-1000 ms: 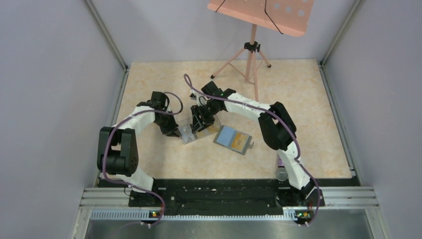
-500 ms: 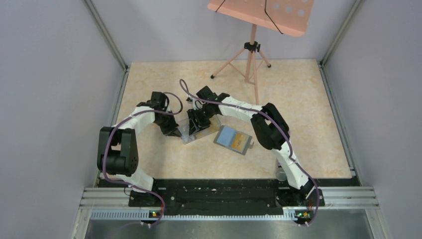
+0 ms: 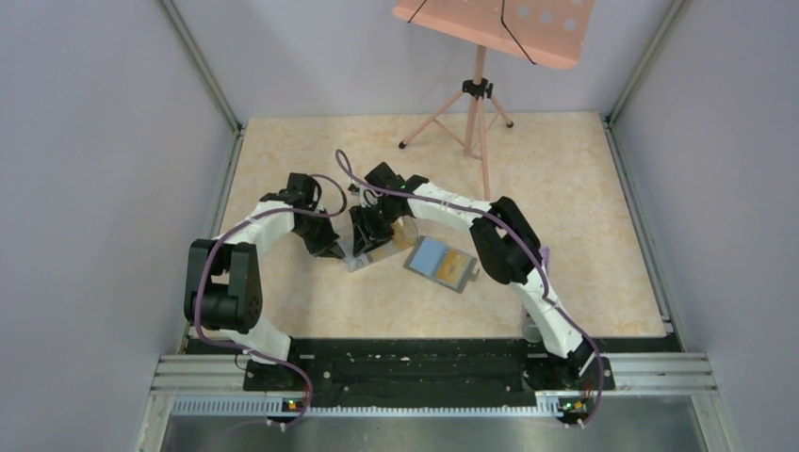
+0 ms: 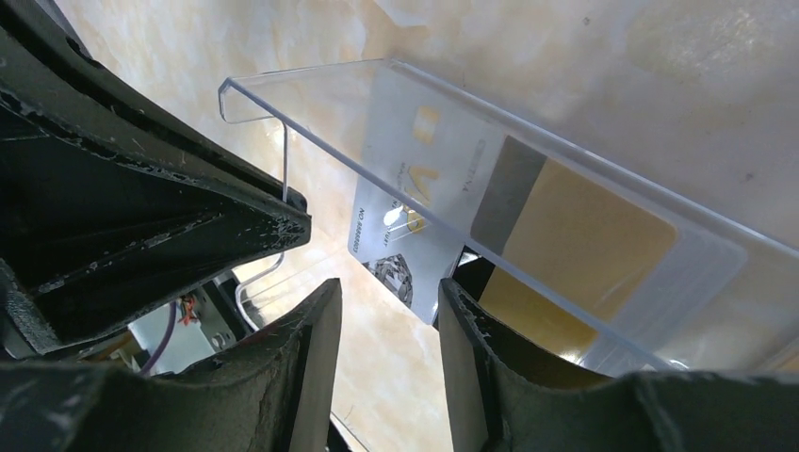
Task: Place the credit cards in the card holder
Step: Pick up the credit card from the storage box, then insert the credit card into the card holder.
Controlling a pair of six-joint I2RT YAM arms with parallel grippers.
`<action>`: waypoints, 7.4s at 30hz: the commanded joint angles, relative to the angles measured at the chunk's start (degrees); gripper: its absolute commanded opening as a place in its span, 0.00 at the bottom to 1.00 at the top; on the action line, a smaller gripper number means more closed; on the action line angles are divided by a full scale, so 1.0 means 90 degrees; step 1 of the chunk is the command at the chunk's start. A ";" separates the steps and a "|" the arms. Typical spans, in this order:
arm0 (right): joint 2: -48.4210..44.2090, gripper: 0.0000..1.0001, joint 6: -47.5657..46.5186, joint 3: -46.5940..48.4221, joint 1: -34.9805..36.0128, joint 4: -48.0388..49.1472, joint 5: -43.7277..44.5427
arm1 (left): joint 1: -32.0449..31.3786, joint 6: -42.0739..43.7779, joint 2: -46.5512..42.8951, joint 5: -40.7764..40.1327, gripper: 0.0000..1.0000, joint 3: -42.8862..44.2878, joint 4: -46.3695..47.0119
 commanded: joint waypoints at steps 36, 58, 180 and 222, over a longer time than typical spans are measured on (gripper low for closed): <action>-0.0585 0.41 0.0075 -0.0317 -0.0099 0.0207 0.1478 | -0.0179 -0.0067 0.0040 0.0319 0.00 -0.0116 0.0388; -0.0212 0.41 0.0388 -0.0710 -0.0217 0.0067 0.0718 | -0.0246 -0.0212 0.0086 0.0441 0.00 -0.0082 0.0532; -0.1856 0.00 0.0798 -0.0778 -0.0480 0.1157 -0.0336 | 0.0735 0.0065 -0.1220 -0.0914 0.00 -0.0455 -0.0496; -0.3985 0.08 0.5160 -0.4179 -0.1198 0.6829 -0.2842 | 0.0046 -0.2081 -0.3102 0.4004 0.00 -0.0985 0.4575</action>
